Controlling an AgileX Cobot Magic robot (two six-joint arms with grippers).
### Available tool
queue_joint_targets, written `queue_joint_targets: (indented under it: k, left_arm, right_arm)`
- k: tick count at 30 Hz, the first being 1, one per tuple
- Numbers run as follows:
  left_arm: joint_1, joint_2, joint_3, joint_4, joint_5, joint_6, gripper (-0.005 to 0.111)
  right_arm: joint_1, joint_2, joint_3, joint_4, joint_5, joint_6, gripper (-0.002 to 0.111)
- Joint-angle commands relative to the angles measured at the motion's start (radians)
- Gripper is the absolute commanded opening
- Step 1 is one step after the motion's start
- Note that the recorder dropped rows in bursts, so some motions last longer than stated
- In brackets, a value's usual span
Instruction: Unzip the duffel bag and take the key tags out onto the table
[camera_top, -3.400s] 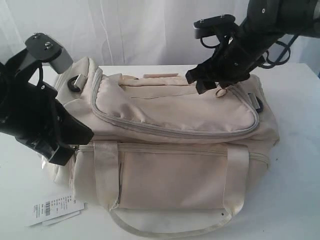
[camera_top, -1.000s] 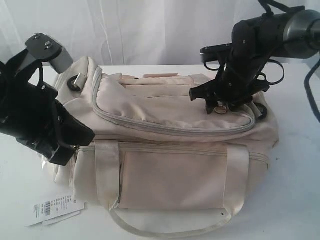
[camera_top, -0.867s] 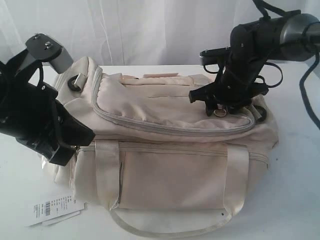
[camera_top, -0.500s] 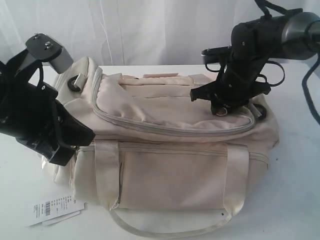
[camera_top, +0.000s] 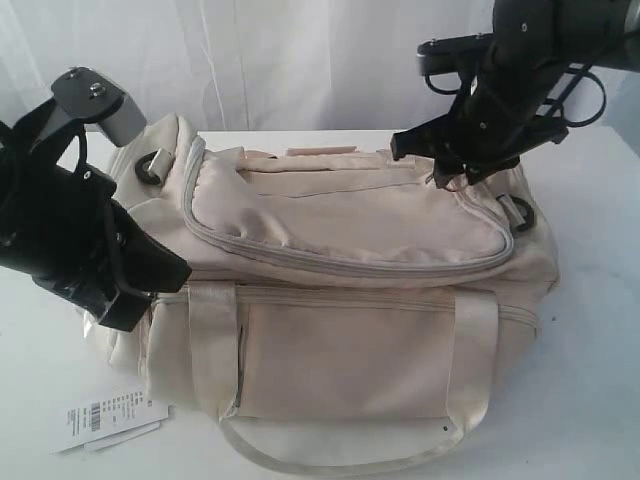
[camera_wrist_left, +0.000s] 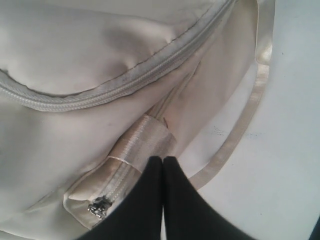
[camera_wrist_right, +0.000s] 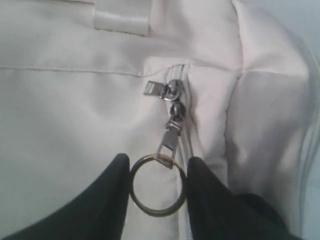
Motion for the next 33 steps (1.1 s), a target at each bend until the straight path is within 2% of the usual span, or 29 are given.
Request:
queue_joint_targets:
  k: [1, 25, 28, 33]
  left_arm:
    - [-0.005, 0.001, -0.006, -0.025, 0.016, 0.002, 0.000]
    - [-0.005, 0.001, -0.006, -0.027, 0.016, 0.002, 0.000]
    - [-0.005, 0.001, -0.006, -0.027, 0.016, 0.002, 0.000]
    - [-0.005, 0.001, -0.006, -0.027, 0.016, 0.002, 0.000]
  right_arm:
    - [0.000, -0.024, -0.003, -0.080, 0.067, -0.016, 0.003]
    - [0.000, -0.077, -0.003, -0.099, 0.236, -0.072, 0.003]
    - [0.000, -0.075, -0.001, -0.060, 0.201, -0.067, 0.003]
    - [0.000, -0.069, -0.001, 0.117, 0.052, -0.070, 0.005]
